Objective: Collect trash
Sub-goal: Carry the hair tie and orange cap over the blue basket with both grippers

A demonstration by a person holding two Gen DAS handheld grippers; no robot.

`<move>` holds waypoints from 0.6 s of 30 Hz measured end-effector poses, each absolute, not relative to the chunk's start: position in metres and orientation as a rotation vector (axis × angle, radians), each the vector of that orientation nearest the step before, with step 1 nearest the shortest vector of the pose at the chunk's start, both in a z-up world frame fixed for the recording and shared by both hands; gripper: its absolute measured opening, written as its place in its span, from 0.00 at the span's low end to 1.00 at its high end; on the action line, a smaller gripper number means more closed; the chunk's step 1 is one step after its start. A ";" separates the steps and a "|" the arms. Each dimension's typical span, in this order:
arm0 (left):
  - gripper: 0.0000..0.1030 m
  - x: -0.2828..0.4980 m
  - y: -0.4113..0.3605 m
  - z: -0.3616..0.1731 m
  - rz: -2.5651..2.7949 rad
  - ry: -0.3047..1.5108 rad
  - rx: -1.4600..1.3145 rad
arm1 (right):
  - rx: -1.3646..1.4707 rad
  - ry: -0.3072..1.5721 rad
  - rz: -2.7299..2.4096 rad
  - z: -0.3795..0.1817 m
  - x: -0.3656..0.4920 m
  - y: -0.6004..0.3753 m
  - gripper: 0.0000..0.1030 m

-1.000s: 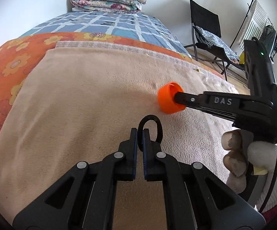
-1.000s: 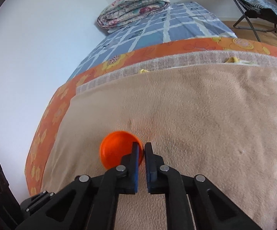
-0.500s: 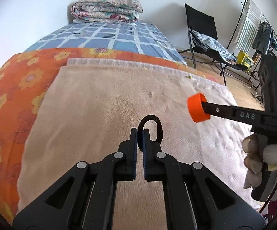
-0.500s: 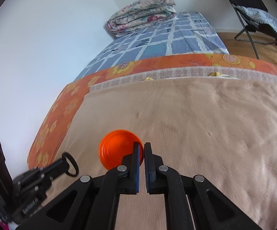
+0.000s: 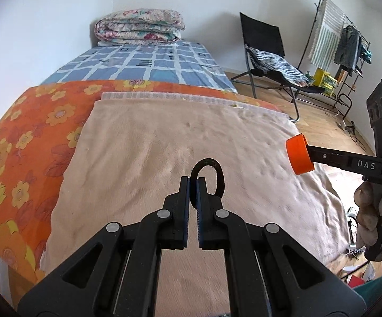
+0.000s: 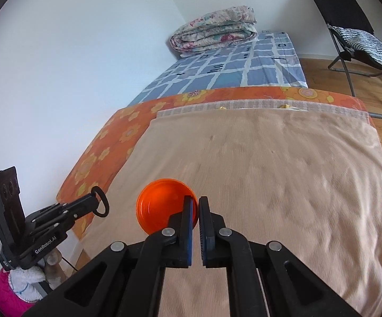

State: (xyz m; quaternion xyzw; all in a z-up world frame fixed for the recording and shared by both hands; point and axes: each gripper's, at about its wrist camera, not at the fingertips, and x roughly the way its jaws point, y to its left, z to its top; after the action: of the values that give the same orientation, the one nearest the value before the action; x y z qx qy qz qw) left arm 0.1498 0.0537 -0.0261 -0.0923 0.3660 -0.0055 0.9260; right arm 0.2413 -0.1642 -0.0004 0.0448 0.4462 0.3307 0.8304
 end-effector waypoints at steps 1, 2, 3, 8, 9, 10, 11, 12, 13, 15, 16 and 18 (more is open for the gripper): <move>0.02 0.145 0.051 -0.023 -0.016 0.745 -0.185 | 0.095 0.943 0.703 0.002 0.235 -0.169 0.02; 0.02 0.139 0.048 -0.020 -0.021 0.741 -0.182 | 0.096 0.941 0.705 0.004 0.229 -0.173 0.02; 0.02 0.132 0.044 -0.016 -0.029 0.735 -0.177 | 0.095 0.939 0.706 0.006 0.223 -0.176 0.02; 0.02 0.107 0.026 -0.005 -0.058 0.713 -0.158 | 0.104 0.927 0.714 0.014 0.195 -0.195 0.02; 0.02 0.102 0.023 -0.003 -0.065 0.710 -0.158 | 0.109 0.924 0.715 0.015 0.190 -0.199 0.02; 0.02 0.096 0.020 0.000 -0.073 0.707 -0.159 | 0.112 0.919 0.715 0.017 0.183 -0.205 0.02; 0.02 0.092 0.018 0.000 -0.078 0.706 -0.162 | 0.112 0.914 0.714 0.019 0.178 -0.209 0.02; 0.02 0.088 0.016 0.001 -0.085 0.704 -0.167 | 0.113 0.909 0.713 0.021 0.173 -0.213 0.02; 0.02 0.083 0.014 0.002 -0.091 0.703 -0.170 | 0.116 0.904 0.714 0.022 0.169 -0.218 0.02; 0.02 0.073 0.009 0.003 -0.101 0.703 -0.175 | 0.125 0.900 0.716 0.024 0.159 -0.226 0.02; 0.02 0.069 0.008 0.003 -0.106 0.706 -0.178 | 0.129 0.900 0.719 0.024 0.154 -0.231 0.02; 0.02 0.059 0.006 0.002 -0.113 0.709 -0.186 | 0.132 0.899 0.724 0.024 0.143 -0.239 0.02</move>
State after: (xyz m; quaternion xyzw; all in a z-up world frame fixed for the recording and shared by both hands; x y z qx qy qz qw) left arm 0.0590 0.0063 0.0016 -0.0911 0.3463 -0.0554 0.9320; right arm 0.1432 -0.2388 0.0238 0.0622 0.4248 0.3418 0.8360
